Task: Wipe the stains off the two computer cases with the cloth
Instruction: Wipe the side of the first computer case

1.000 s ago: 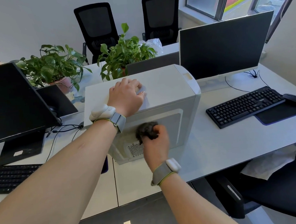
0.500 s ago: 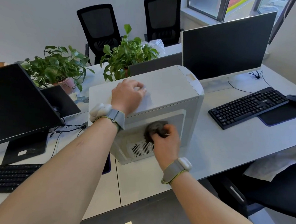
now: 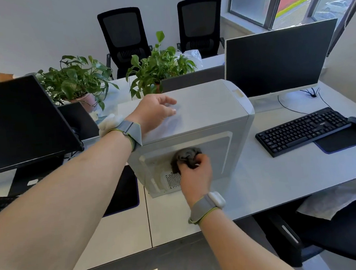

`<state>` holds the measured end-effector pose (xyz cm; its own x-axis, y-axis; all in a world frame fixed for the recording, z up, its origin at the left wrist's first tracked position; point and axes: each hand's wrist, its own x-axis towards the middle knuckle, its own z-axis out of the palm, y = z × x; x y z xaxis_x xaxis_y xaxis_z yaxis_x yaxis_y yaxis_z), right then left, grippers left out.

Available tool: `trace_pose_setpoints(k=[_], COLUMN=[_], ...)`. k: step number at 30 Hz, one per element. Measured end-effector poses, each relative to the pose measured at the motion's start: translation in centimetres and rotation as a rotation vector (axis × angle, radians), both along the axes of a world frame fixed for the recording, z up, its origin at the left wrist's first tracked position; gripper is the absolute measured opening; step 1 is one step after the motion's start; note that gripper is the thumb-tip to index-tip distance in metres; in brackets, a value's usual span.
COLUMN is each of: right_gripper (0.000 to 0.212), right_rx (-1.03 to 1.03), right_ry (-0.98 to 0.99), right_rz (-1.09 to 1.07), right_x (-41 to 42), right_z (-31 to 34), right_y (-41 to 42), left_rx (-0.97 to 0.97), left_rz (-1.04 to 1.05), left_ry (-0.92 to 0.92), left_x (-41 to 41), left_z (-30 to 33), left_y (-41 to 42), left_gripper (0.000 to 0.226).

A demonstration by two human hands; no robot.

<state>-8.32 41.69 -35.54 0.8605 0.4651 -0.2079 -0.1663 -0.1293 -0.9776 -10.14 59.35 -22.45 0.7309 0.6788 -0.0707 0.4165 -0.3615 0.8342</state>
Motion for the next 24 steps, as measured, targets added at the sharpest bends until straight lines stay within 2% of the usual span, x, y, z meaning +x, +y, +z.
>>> trace_pose_setpoints(k=[3,5,8,14,16,18,20,22,24], right_gripper=[0.035,0.036,0.035,0.032,0.036,0.037,0.036,0.033,0.032], right_rx=[0.026,0.017,0.019,-0.047,0.056,0.136,0.094,0.024,-0.024], right_ry=[-0.016,-0.040,-0.010,-0.127,-0.067,-0.020,-0.001,-0.012,-0.039], right_rz=[-0.198,-0.324,-0.323,0.056,-0.031,-0.246,-0.381,-0.372,-0.245], right_x=[2.2,3.4,2.1,-5.9,-5.5,-3.9,-3.1,-4.0,-6.4], right_z=[0.1,0.2,0.2,-0.8,-0.3,0.1,0.6,0.7,0.5], right_y=[-1.5,-2.1,-0.7,3.1,2.7,2.3,2.5,3.4,4.4], left_rx=[0.477,0.692,0.684,0.697,0.693,0.701,0.703,0.697,0.696], left_rz=[-0.207,-0.194,-0.154,-0.130,-0.124,-0.118,-0.110,-0.108,-0.105], left_ry=[0.302,0.356,0.343,0.336,0.328,0.319,0.323,0.328,0.333], left_x=[-1.7,-3.2,-3.7,-3.7,-3.7,-3.6,-3.6,-3.5,-3.5], left_z=[-0.2,-1.1,-2.4,-2.1,-2.2,-2.3,-2.4,-2.3,-2.3], left_y=[0.9,1.3,1.6,1.8,1.9,2.0,2.0,2.0,2.0], left_gripper=[0.048,0.059,0.059,0.058,0.057,0.055,0.056,0.058,0.059])
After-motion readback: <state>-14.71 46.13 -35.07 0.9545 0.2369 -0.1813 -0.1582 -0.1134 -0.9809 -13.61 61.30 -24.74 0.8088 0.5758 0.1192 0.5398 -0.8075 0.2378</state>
